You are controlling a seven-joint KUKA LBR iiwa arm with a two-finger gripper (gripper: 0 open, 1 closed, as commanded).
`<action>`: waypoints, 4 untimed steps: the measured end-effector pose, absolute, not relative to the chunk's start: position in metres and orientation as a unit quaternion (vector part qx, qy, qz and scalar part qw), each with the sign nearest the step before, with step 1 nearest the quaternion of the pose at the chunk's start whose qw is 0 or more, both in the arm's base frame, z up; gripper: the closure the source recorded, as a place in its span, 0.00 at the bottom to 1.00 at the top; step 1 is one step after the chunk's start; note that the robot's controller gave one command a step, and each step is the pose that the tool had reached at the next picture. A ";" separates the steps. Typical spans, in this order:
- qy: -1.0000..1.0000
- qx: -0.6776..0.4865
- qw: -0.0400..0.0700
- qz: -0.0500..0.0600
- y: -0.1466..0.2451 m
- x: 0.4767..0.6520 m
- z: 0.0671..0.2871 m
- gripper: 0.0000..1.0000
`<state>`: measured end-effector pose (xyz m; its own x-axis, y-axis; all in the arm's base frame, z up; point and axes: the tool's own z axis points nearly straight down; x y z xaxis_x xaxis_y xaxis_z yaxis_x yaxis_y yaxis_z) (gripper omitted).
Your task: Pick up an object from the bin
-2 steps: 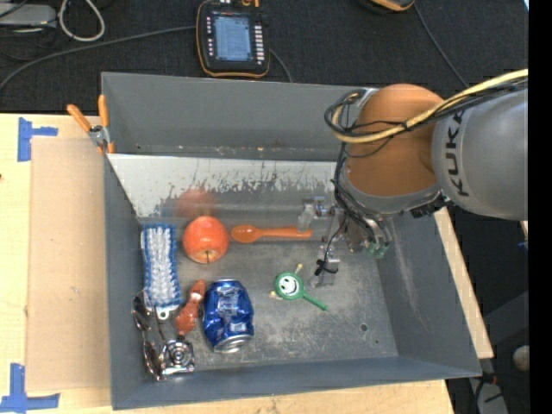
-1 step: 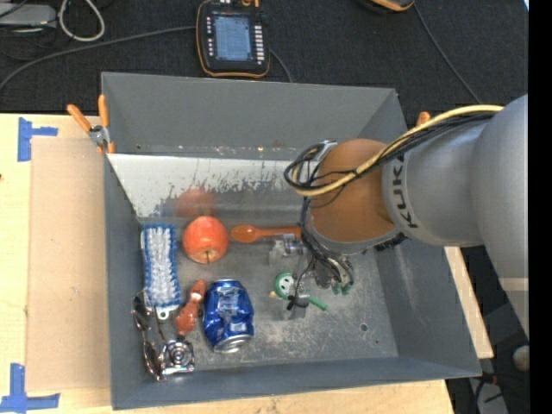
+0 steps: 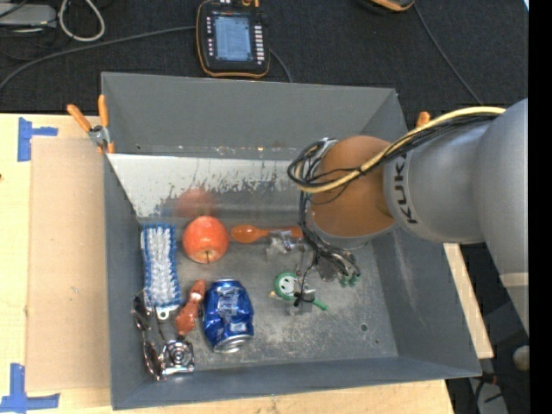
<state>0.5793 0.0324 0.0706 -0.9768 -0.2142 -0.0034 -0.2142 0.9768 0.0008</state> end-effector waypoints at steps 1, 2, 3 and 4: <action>1.000 -0.024 -0.004 0.002 0.044 0.564 0.071 1.00; 1.000 -0.024 -0.004 0.002 0.044 0.564 0.071 1.00; 1.000 -0.031 -0.004 0.002 0.046 0.563 0.090 1.00; 0.999 -0.033 -0.004 0.002 0.050 0.567 0.108 1.00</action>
Offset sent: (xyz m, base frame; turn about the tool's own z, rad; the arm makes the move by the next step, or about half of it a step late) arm 0.0000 0.0000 0.0000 0.0000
